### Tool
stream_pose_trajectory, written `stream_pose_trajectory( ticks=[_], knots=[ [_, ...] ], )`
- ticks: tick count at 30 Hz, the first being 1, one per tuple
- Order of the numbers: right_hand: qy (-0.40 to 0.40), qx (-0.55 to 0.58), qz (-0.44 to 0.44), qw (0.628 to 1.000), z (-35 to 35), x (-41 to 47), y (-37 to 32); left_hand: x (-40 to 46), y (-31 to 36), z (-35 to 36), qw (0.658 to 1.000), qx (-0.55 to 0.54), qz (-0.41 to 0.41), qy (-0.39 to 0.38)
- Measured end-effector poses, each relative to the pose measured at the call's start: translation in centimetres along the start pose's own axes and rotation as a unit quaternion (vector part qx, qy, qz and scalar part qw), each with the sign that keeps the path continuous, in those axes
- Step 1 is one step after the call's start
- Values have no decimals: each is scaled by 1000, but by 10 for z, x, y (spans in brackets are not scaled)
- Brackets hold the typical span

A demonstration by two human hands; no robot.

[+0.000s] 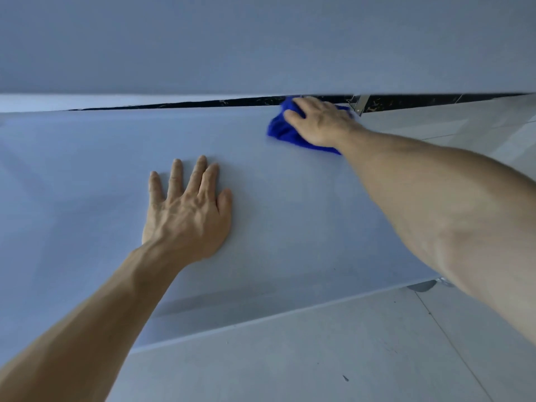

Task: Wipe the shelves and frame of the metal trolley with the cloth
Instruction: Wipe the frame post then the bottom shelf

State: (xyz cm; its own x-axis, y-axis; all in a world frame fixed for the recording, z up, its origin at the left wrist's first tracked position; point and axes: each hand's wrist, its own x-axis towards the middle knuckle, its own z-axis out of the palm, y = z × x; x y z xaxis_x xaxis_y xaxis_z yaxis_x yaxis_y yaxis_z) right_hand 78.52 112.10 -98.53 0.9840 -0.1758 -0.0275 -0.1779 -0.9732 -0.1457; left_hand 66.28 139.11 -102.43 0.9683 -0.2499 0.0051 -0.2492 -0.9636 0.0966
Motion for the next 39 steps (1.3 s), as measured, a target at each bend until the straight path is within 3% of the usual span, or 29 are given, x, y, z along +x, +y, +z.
stream_pose_trajectory(
  ticks=[5, 8, 14, 18, 20, 25, 30, 36, 39],
  knots=[
    [24, 32, 116, 992, 0, -18, 79, 0, 3, 4, 1000, 1, 4, -3],
    [29, 20, 115, 993, 1, -30, 74, 3, 7, 5, 1000, 4, 8, -5],
    [-12, -12, -61, 998, 12, -103, 49, 9, 6, -1, 1000, 6, -1, -21],
    [-27, -32, -227, 973, 18, -186, 66, 16, 5, -2, 1000, 7, 2, -28],
    [-6, -61, -260, 964, 21, -220, 86, 20, 5, -1, 1000, 5, 6, -29],
    [18, -61, -231, 971, 18, -231, 100, 36, 7, -6, 998, -15, 26, -51],
    [-5, -60, -214, 975, 5, -211, 102, 52, -27, -45, 982, -115, 111, -97],
    [-28, -1, -181, 983, -6, -198, 101, -30, -66, -59, 973, -109, 200, -28],
    [-8, 16, -145, 989, -7, -197, 96, -72, -74, -52, 981, -66, 185, 8]
  ],
)
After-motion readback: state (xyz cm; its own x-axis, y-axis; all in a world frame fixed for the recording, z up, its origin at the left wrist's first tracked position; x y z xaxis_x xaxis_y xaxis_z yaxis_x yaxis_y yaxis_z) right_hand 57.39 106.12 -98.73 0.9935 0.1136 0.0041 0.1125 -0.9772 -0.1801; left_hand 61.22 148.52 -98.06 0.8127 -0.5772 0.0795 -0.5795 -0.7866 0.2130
